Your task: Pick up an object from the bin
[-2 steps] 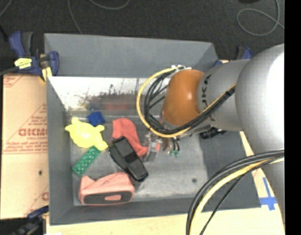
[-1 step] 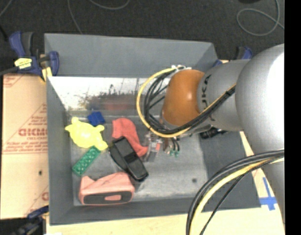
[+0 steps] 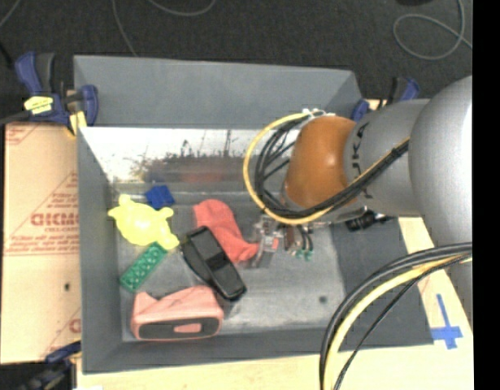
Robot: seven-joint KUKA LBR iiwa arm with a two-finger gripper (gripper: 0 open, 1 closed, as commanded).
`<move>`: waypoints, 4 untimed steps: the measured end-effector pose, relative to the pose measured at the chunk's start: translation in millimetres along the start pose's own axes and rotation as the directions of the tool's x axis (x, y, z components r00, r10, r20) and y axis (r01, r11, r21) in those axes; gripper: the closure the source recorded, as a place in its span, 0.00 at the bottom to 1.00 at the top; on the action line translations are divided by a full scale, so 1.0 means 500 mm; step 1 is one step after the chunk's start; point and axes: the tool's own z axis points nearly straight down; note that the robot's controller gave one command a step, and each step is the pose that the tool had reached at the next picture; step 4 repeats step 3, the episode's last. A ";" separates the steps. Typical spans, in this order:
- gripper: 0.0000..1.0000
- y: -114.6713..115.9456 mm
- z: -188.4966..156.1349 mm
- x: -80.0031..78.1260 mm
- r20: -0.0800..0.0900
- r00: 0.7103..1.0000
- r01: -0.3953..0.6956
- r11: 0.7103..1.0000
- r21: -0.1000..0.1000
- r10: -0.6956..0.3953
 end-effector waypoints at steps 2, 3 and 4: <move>1.00 -0.007 -0.211 -0.009 0.000 1.000 0.025 1.000 0.001 -0.025; 1.00 -0.004 -0.285 -0.007 0.000 0.999 0.051 0.999 0.003 -0.051; 1.00 -0.004 -0.285 -0.007 0.000 0.999 0.051 0.999 0.003 -0.051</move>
Offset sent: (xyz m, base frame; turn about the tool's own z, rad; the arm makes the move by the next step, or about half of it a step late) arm 0.0061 -0.0067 0.1357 -0.0473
